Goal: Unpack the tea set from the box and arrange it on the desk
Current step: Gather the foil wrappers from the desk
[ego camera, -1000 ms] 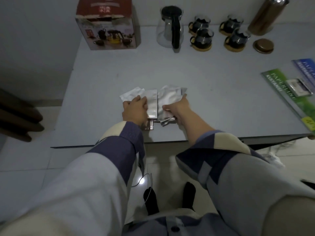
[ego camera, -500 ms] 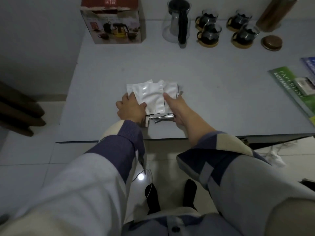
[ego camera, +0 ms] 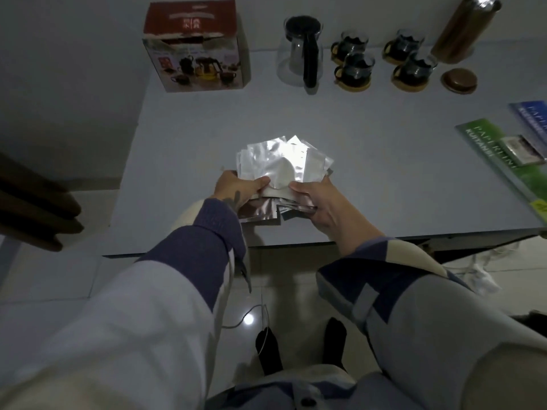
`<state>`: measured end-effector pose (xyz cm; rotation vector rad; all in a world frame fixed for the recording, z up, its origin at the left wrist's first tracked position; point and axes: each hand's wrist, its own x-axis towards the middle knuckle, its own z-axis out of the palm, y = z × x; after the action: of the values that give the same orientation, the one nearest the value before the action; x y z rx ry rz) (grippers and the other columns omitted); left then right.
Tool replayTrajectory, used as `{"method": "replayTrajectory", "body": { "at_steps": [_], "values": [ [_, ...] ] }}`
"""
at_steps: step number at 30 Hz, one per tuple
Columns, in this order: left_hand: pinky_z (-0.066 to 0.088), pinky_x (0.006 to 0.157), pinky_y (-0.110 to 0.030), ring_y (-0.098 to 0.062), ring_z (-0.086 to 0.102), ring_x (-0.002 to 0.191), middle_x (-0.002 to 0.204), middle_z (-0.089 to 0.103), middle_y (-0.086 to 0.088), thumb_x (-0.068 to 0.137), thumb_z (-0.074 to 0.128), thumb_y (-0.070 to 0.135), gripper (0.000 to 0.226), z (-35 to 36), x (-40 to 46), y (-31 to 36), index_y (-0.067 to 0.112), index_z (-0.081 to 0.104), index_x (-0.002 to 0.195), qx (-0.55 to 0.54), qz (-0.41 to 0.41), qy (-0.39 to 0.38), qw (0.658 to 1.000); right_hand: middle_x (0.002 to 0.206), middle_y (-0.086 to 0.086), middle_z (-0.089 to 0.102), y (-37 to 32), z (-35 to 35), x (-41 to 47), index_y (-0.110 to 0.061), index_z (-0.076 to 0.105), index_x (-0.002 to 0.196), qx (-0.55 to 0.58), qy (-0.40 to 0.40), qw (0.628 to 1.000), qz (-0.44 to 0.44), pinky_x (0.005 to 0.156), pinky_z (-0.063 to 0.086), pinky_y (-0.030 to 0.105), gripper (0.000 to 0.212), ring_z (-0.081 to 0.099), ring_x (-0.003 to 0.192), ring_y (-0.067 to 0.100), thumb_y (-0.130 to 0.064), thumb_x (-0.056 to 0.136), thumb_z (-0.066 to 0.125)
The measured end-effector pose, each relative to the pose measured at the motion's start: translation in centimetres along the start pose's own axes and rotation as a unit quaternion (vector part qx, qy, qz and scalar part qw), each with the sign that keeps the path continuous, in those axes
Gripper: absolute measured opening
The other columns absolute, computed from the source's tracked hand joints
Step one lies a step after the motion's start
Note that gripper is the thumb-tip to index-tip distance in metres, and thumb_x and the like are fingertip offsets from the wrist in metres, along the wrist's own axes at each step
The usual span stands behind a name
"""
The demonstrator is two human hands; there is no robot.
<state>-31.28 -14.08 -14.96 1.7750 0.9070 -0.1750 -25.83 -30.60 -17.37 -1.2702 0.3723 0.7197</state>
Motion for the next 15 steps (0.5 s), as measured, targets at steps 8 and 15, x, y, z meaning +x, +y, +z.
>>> {"method": "replayTrajectory", "body": {
  "at_steps": [8,15],
  "values": [
    [0.057,0.080,-0.038,-0.025,0.068,0.083,0.103,0.071,-0.010,0.072,0.080,0.036,0.053,2.5,-0.5,0.9,0.007,0.063,0.113,-0.058,0.003,-0.093,0.994,0.119,0.013,0.066,-0.1,-3.3,-1.5,-0.020,0.043,0.127,0.045,0.015,0.999,0.007,0.080,0.055,0.059,0.061,0.069,0.099,0.035,0.008,0.079,0.068],
    [0.054,0.093,-0.040,-0.027,0.068,0.098,0.106,0.071,-0.010,0.076,0.075,0.013,0.042,7.3,-1.6,2.9,0.006,0.062,0.116,-0.031,0.041,-0.121,0.991,0.110,0.010,0.066,-0.6,-6.9,-1.7,-0.013,0.043,0.131,0.051,0.085,0.995,0.033,0.077,0.058,0.051,0.051,0.068,0.088,0.027,-0.002,0.086,0.064]
  ]
}}
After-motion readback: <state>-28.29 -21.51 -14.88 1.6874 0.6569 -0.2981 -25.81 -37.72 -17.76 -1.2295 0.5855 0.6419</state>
